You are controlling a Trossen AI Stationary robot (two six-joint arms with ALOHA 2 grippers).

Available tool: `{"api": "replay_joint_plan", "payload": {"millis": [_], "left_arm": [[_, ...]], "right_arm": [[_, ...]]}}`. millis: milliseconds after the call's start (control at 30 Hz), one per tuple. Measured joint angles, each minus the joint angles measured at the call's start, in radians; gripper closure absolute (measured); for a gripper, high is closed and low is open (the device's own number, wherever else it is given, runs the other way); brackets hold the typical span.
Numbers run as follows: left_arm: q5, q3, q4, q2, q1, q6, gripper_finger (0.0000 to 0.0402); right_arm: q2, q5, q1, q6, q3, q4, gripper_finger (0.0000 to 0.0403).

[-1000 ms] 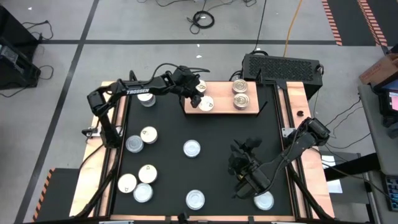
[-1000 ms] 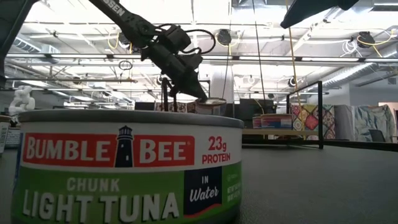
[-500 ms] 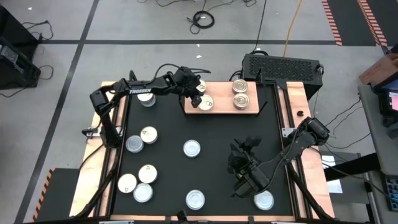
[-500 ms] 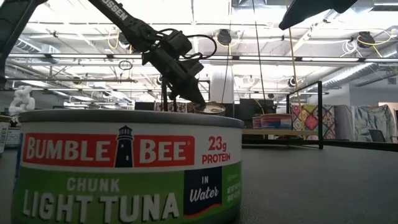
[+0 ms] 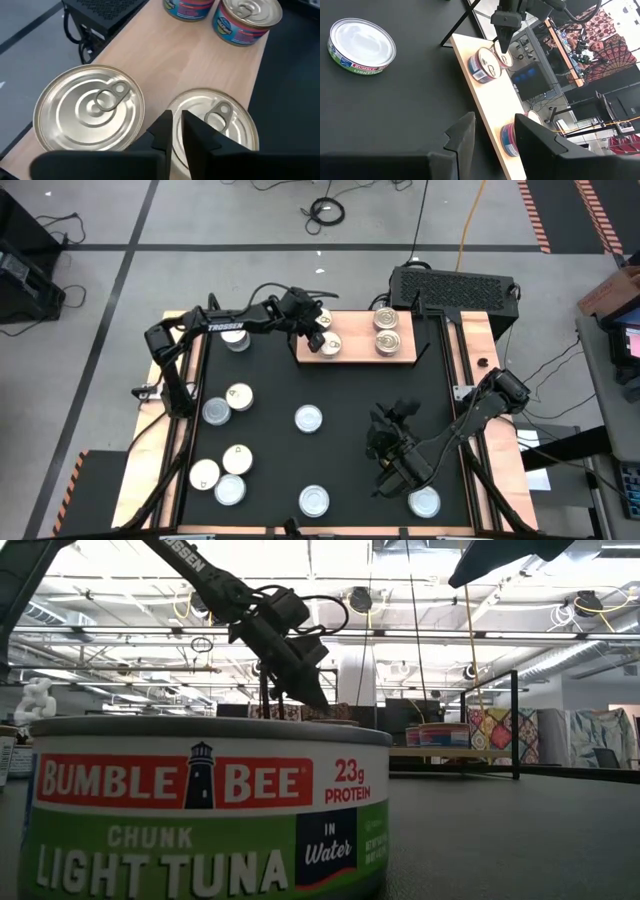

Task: Stack canned seafood by type on shelf
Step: Put the blue pink tuna can on the shelf

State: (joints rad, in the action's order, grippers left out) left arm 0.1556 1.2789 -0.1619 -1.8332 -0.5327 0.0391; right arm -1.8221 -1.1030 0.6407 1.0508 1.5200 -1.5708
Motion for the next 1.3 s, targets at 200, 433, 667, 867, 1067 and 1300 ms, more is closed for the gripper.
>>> {"api": "replay_joint_plan", "payload": {"millis": [200,433,667,867,1067,1300], "left_arm": [[-0.002,0.000,0.061,0.000,0.005,0.006,0.0344],[0.111,0.000,0.139,0.001,0.041,-0.018,0.0343],[0.004,-0.002,0.122,-0.010,0.143,-0.206,0.0343],[-0.087,-0.001,0.170,-0.055,0.184,-0.282,0.0356],[-0.104,-0.002,0.202,-0.092,0.186,-0.282,0.0374],[-0.134,-0.001,0.170,-0.089,0.186,-0.282,0.0375]], "right_arm": [[0.000,0.000,0.000,0.000,0.000,0.000,0.0271],[0.000,0.002,0.000,0.000,0.000,0.000,0.0271],[0.000,0.001,-0.001,0.000,0.000,0.000,0.0271],[0.000,0.000,-0.016,0.000,0.000,0.000,0.0271],[0.000,0.001,-0.033,0.000,0.000,0.000,0.0271],[0.000,-0.003,-0.037,-0.023,0.000,0.000,0.0271]]}}
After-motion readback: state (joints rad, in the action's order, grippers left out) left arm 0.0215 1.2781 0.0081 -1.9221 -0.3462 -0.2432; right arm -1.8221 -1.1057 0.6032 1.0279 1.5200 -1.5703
